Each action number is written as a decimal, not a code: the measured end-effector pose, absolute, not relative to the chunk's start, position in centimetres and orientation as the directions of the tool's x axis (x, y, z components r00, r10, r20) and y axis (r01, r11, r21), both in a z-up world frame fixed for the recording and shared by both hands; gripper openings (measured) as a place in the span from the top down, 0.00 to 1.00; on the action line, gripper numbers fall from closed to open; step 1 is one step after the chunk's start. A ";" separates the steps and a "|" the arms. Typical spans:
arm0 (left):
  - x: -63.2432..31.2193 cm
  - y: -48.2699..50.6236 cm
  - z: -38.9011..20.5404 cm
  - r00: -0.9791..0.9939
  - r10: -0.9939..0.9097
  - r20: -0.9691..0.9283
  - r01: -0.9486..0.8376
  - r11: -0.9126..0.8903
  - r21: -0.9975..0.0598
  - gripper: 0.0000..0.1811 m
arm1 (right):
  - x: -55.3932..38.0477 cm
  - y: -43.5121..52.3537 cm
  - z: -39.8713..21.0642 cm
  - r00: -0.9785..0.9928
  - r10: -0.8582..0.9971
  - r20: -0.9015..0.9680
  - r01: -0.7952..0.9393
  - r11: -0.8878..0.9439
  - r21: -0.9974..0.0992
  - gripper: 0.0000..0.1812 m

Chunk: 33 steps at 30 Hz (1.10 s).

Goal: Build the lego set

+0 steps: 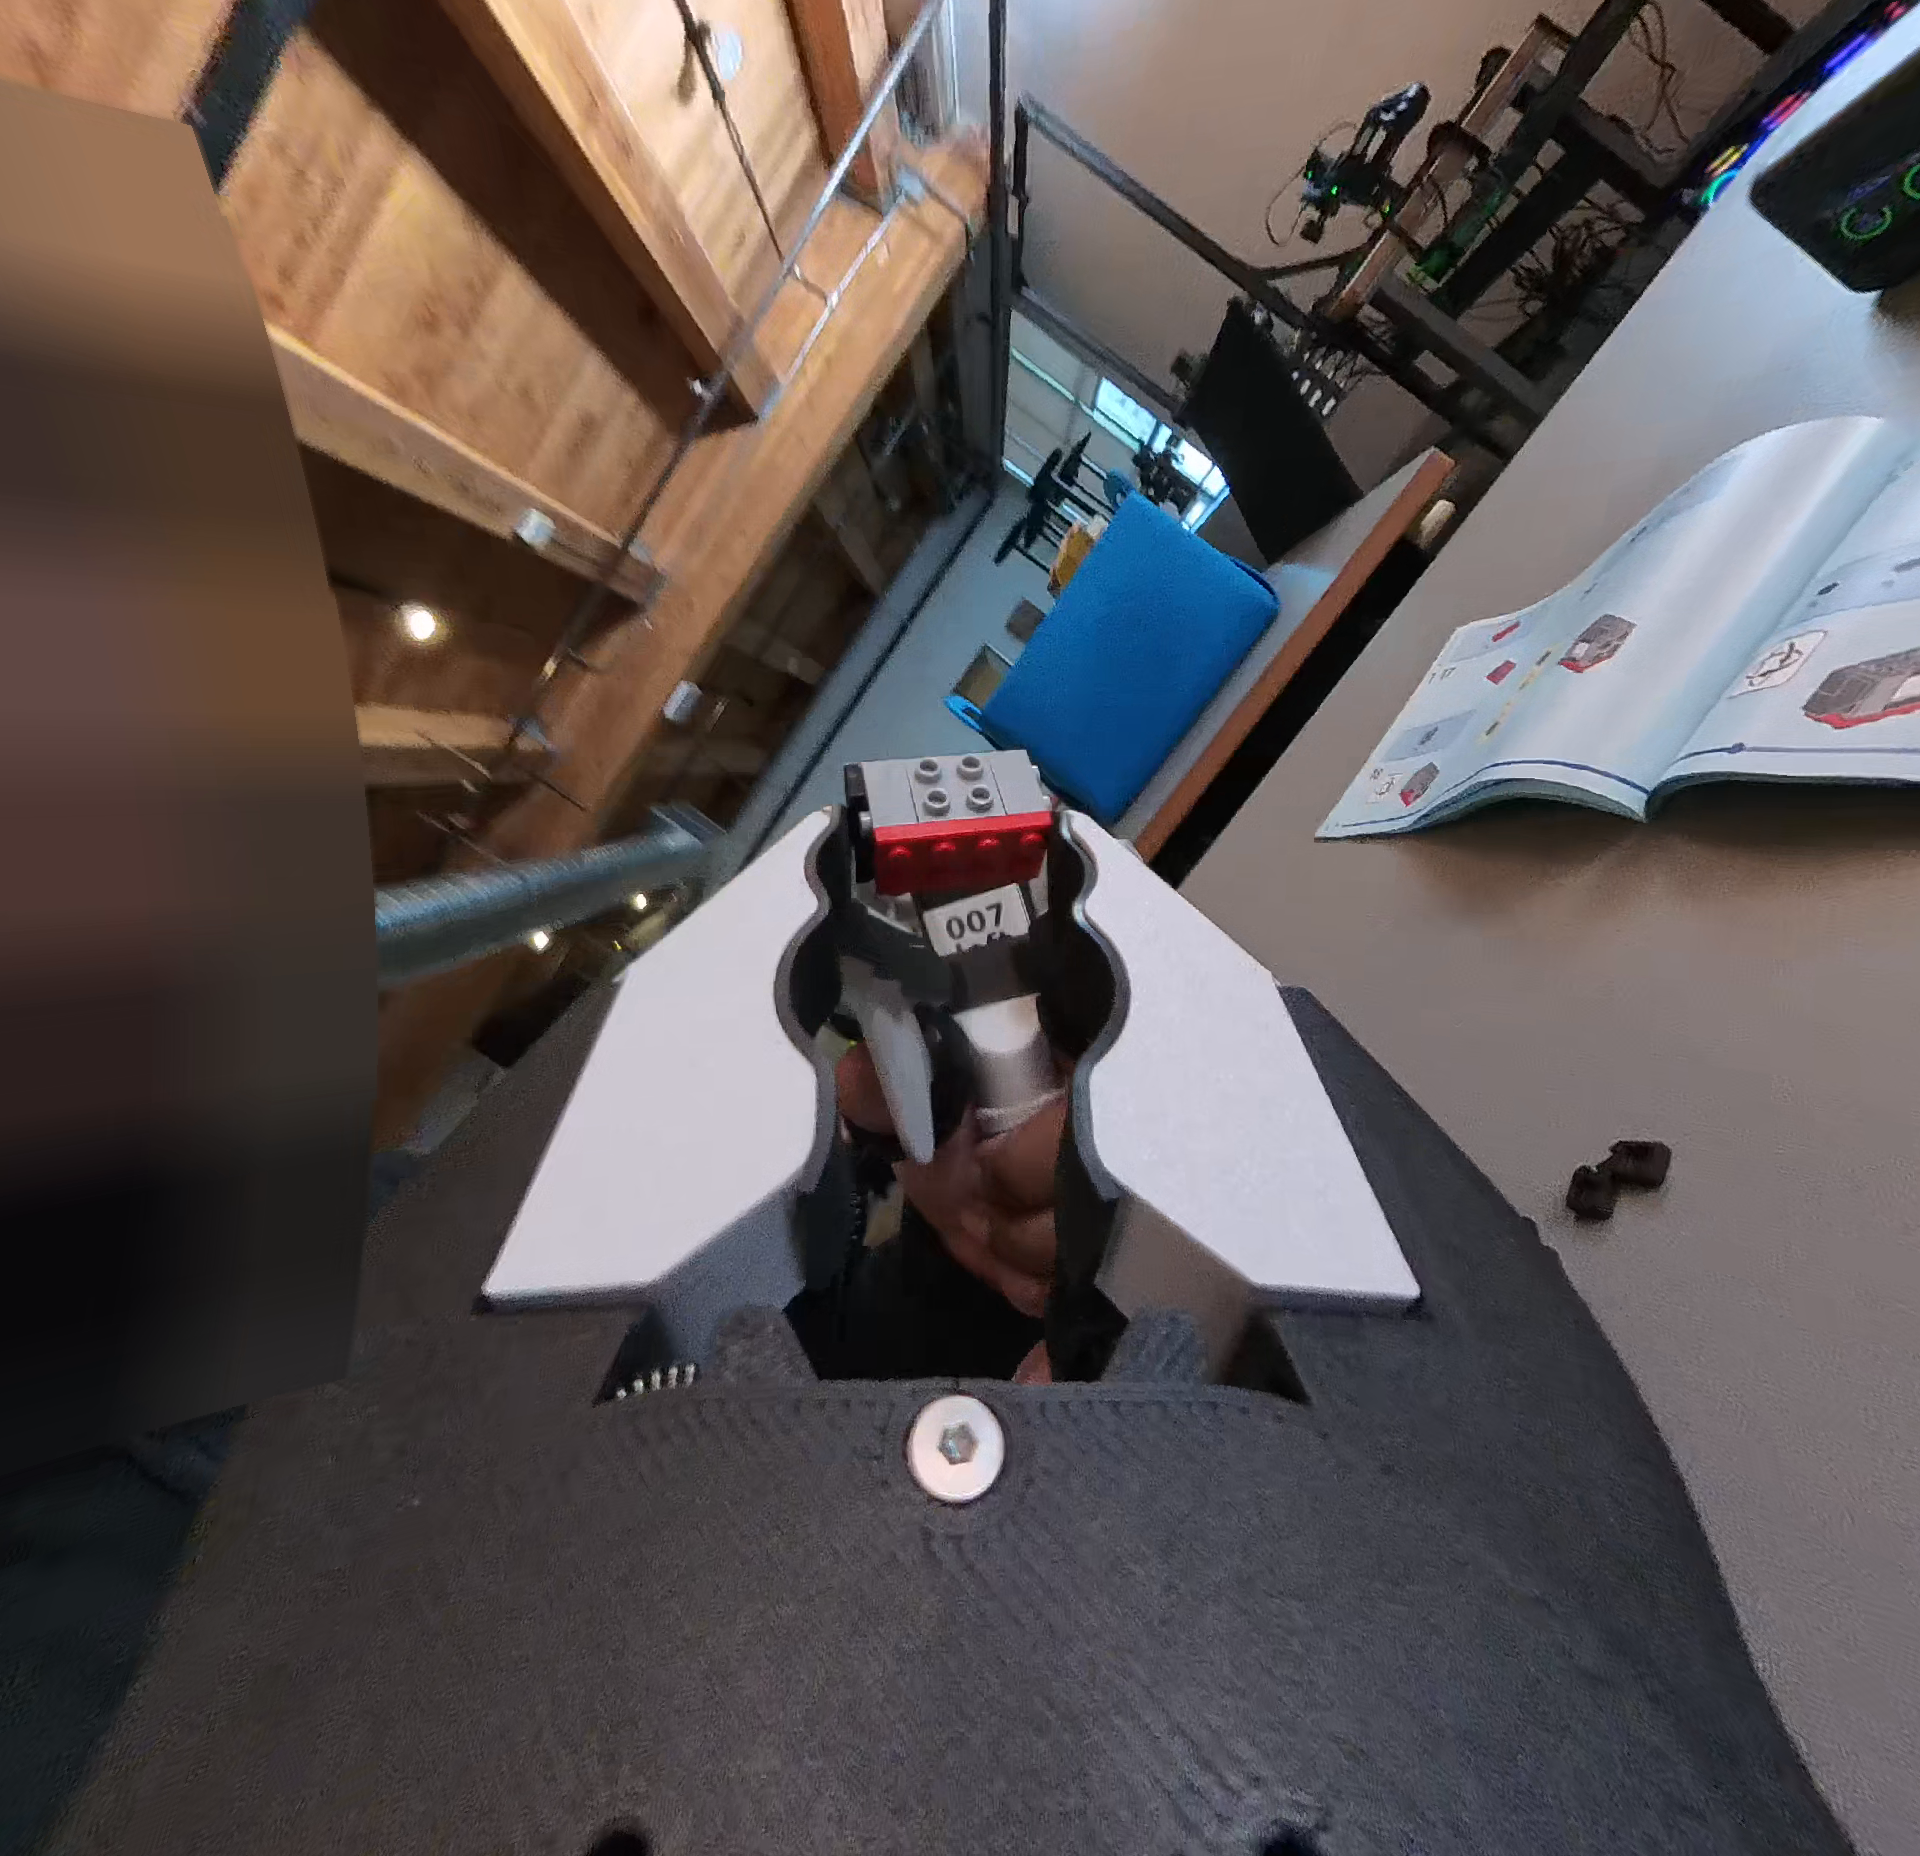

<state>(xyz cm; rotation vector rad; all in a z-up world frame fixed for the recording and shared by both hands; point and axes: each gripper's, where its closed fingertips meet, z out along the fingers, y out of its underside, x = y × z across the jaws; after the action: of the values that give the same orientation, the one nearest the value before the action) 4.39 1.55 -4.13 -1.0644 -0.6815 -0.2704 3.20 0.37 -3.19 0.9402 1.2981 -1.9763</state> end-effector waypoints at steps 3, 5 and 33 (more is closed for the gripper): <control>3.4 1.0 -4.7 0.736 0.176 0.653 0.509 0.493 -0.706 0.69 | 2.6 0.6 -3.8 -0.535 -0.081 -0.841 0.794 -0.388 -0.468 0.79; 2.8 0.7 -4.8 0.715 0.200 0.670 0.504 0.516 -0.692 0.69 | 2.3 0.8 -4.1 -0.518 -0.052 -0.854 0.787 -0.420 -0.452 0.79; 2.7 1.0 -5.0 0.675 0.112 0.729 0.573 0.544 -0.614 0.74 | 2.9 0.4 -4.7 -0.597 0.012 -0.802 0.740 -0.378 -0.557 0.79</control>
<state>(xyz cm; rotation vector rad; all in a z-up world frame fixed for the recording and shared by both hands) 2.74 0.97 -4.95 -0.9784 -0.8086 -0.3117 2.93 0.40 -4.65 1.0241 1.3660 -2.0199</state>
